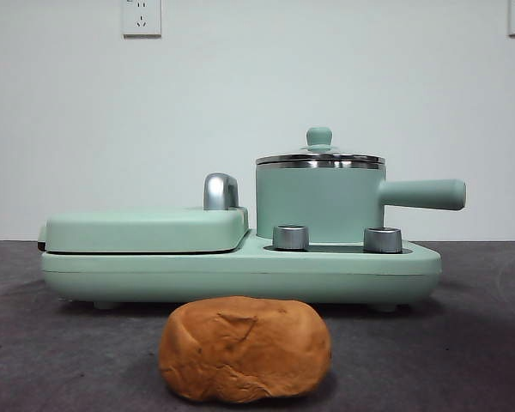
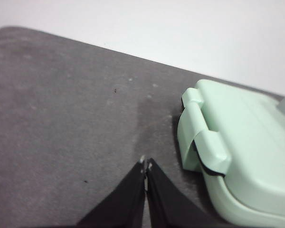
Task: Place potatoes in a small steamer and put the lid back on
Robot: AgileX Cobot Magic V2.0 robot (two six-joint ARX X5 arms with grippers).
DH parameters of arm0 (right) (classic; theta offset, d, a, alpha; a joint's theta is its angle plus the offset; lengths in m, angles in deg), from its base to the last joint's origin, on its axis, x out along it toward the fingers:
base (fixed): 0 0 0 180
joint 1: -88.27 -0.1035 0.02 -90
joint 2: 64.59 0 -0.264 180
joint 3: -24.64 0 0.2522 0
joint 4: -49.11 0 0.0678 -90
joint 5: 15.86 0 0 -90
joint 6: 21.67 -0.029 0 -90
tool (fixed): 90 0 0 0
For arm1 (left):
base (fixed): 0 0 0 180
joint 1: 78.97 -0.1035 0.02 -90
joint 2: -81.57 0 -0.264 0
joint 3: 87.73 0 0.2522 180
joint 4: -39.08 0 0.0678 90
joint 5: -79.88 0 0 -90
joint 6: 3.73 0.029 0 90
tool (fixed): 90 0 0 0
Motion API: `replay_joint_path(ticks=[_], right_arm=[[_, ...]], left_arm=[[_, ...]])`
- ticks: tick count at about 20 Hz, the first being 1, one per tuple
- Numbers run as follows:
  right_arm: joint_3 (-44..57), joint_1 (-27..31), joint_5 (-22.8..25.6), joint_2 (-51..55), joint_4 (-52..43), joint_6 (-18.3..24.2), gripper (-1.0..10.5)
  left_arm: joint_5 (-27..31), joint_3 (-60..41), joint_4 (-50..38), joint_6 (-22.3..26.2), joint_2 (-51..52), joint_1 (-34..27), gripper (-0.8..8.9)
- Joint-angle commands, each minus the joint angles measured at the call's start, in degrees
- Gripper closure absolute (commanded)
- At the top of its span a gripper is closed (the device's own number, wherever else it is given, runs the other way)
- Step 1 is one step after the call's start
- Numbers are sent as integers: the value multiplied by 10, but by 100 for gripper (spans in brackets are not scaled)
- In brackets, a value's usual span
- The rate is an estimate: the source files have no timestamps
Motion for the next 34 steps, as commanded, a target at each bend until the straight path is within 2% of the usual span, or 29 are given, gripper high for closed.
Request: replay_joint_path(ticks=[1,3,7,12,18,20,23,27,31,34], right_arm=[[2,0,-4,0,-36,-8,930],[2,0,-4,0,-52,-27,930],[1,0,-9,0,-83,-134,930],[1,0,-2,0,-101,-209,930],[-14,0,-9,0,-119,-393,930],[-34,0,-33,-1,-118,-426,931],[-72,0,-48,-1,-100,-461,931],[-143,0,-57,-17,-36,-483,931],[-231,0,-70,-68,64,-469,931],[-288,0,-118,-121,108,-419,931]], left_arm=[[-1,-11,-7,-40,0,0,808],[-1,-11,-8,-49,0,0,808],[-1,-11,-14,-97,0,0,808],[-1,-11,-72,-133,0,1,808],[-3,5,-195,-214,0,0,808],[-3,26,-199,-252,0,0,807],[-3,76,-167,-280,-2,0,806],[-3,165,-84,-266,-24,0,805],[-55,262,9,-217,-78,0,805],[-134,319,53,-179,-129,0,805]])
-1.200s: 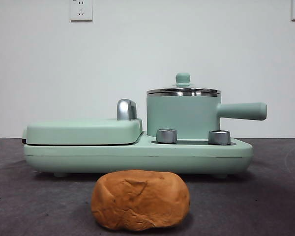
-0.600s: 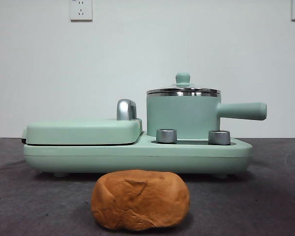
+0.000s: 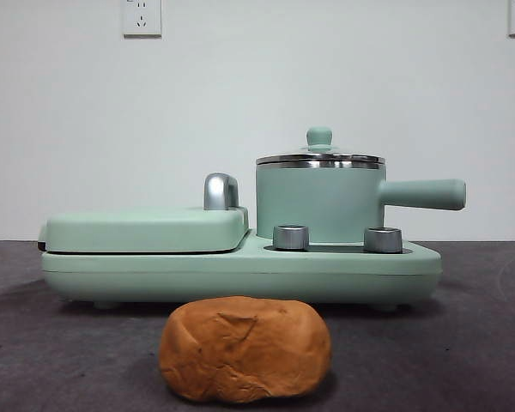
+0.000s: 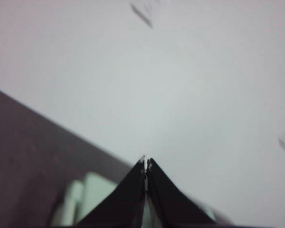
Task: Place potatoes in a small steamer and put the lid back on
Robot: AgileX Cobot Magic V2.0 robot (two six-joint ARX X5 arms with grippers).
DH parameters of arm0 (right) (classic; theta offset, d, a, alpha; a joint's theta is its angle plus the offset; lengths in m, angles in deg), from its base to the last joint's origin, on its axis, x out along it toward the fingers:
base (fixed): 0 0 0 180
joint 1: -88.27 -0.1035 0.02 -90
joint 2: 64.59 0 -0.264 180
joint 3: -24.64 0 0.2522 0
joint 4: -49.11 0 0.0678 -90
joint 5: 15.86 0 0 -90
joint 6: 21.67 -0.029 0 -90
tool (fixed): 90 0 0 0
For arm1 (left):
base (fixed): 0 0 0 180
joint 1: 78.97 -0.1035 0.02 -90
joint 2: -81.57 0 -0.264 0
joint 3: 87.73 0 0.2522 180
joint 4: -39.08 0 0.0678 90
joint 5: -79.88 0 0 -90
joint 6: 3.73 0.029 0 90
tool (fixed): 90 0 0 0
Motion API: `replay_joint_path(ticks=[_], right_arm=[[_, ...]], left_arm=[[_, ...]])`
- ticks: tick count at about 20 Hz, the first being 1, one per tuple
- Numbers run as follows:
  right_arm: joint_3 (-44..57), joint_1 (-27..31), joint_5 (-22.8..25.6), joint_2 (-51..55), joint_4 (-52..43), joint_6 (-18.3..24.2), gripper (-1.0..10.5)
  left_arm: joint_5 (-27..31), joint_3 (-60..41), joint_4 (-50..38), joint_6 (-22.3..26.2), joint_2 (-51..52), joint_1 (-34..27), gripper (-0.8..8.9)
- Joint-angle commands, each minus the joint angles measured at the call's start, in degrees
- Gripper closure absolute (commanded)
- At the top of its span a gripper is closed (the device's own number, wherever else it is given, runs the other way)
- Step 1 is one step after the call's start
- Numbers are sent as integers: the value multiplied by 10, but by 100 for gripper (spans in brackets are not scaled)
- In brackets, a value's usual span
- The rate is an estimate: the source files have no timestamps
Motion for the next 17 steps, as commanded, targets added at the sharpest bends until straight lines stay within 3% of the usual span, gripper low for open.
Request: replay_joint_path(ticks=[1,5,9,13,17], right_arm=[[-50,0,-49,-51,27,61,931],[-111,0,-128,-132,74,162,931],[-155,-10,-172,-196,134,268,931],[-180,-41,-167,-236,183,391,931],[-182,-90,-144,-254,199,469,930]], left_arm=[[-76,52,31,62,-48,0,805],[-158,99,79,113,-117,1,805],[-200,130,123,205,-173,4,805],[-210,151,167,346,-211,20,805],[-209,161,202,452,-233,46,805]])
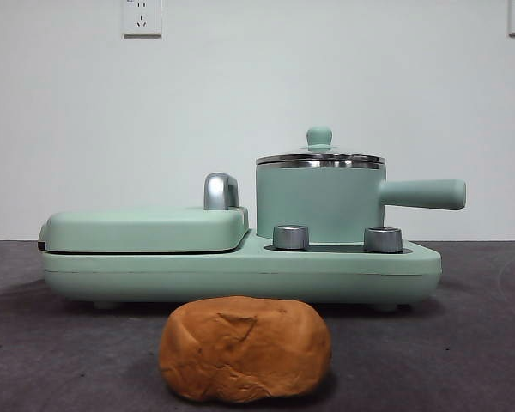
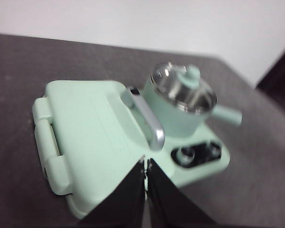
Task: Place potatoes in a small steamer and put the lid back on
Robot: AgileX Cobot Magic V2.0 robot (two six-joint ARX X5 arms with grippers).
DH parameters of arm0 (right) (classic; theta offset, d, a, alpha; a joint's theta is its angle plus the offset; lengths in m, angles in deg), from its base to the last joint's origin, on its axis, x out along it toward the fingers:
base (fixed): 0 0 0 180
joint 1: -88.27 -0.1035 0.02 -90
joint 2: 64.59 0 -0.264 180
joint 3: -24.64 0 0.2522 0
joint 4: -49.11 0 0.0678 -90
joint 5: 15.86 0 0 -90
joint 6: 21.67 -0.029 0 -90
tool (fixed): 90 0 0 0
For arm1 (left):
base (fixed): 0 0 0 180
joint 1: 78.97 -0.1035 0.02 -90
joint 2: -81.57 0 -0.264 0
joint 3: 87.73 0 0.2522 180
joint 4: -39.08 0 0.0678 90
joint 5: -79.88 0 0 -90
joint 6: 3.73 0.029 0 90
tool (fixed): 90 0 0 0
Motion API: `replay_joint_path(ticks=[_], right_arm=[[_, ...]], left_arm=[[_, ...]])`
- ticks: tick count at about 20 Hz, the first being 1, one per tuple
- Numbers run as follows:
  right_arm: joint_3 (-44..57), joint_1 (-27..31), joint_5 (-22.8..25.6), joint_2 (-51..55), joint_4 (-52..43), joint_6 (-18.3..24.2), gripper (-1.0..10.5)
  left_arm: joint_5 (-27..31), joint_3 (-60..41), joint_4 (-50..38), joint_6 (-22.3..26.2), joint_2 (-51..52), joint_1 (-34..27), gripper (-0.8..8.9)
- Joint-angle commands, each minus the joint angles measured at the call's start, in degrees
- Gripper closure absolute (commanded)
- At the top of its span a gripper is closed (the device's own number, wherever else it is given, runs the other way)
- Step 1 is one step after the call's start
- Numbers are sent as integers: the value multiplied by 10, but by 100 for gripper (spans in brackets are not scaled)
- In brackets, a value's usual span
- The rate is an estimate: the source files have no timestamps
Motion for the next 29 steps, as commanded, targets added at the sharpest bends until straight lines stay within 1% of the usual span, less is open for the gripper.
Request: replay_joint_path(ticks=[1,5,9,10,11,13,14,17,21,23,25,27,29], right_arm=[[-12,-34,21,-7,6,106,930],[-12,-88,53,-19,36,179,930],[-12,-130,87,-26,61,218,915],[-12,-138,94,-27,65,225,874],[-12,-144,97,-28,68,226,809],[-12,-150,96,-28,72,225,719],[-12,-152,97,-28,73,223,691],[-12,-152,96,-28,76,214,686],[-12,-152,97,-28,76,163,687],[-12,-152,97,-28,76,140,687],[-12,-152,97,-28,76,123,687],[-12,-152,97,-28,76,112,687],[-12,-152,97,-28,76,105,687]], left_arm=[[-7,15,14,133,-11,17,805],[-7,15,35,190,-21,58,801],[-7,15,54,250,-27,101,768],[-7,15,53,260,-29,111,730],[-7,15,51,263,-29,120,664],[-7,15,42,263,-29,133,514],[-7,15,38,262,-29,138,472],[-7,15,29,259,-29,146,473],[-7,15,26,244,-33,154,475],[-7,15,13,228,-40,161,479],[-7,15,-12,200,-54,169,513],[-6,15,-46,174,-77,179,540],[-4,15,-82,159,-104,191,537]])
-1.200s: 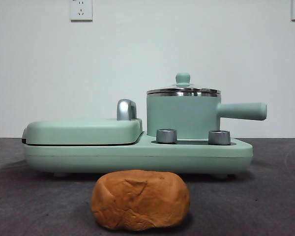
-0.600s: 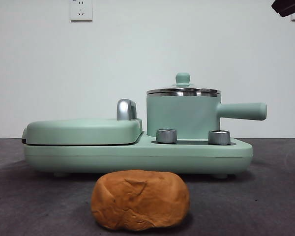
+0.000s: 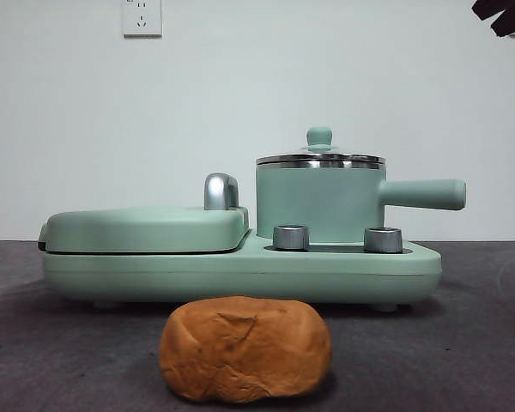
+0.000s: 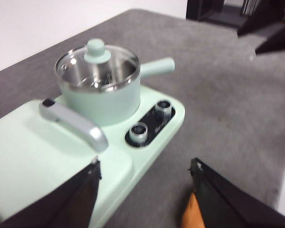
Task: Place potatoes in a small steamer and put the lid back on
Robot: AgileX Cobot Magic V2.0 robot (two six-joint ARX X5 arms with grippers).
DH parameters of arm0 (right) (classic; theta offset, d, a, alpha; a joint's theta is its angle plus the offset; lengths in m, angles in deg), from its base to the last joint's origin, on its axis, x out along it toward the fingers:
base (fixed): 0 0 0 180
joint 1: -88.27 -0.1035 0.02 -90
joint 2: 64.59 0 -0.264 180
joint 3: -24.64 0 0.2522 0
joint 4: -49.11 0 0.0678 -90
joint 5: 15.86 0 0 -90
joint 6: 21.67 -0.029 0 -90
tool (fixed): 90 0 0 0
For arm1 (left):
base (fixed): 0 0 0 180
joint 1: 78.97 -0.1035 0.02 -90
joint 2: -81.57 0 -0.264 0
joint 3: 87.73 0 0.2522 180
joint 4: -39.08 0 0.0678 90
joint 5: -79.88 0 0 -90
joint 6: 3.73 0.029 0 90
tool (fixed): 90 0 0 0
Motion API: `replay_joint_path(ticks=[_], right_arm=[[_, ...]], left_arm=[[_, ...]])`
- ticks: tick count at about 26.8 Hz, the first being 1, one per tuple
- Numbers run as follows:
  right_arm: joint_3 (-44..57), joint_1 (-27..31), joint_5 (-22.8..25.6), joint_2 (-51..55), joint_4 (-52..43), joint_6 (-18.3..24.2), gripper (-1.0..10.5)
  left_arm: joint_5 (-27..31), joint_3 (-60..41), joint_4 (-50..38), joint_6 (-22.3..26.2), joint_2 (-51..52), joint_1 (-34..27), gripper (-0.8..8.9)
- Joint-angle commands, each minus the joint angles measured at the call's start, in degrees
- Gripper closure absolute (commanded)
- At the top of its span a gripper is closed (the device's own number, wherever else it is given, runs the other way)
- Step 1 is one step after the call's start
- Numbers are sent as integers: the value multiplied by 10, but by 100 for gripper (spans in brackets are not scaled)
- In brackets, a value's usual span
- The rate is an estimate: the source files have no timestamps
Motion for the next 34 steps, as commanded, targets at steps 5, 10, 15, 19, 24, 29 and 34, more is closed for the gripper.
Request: replay_joint_path(ticks=[5,10,15,19,24,29,34], right_arm=[[-10,-3,1,-2,-4,-30,687],[-10,-2,1,-2,-4,-29,687],[-10,-2,16,-2,-5,-29,687],[-10,-2,20,-2,-5,-29,687],[-10,-2,20,-2,-5,-29,687],[-10,-2,31,-2,-9,-29,687],[-10,-2,31,-2,-9,-29,687]], left_arm=[[35,10,-159,-47,-124,50,537],[85,10,-304,-67,-227,83,536],[102,12,-447,-112,-324,111,536],[122,49,-489,-128,-398,131,535],[133,136,-486,-127,-495,145,534],[154,235,-472,-127,-591,146,533],[156,321,-455,-124,-665,146,533]])
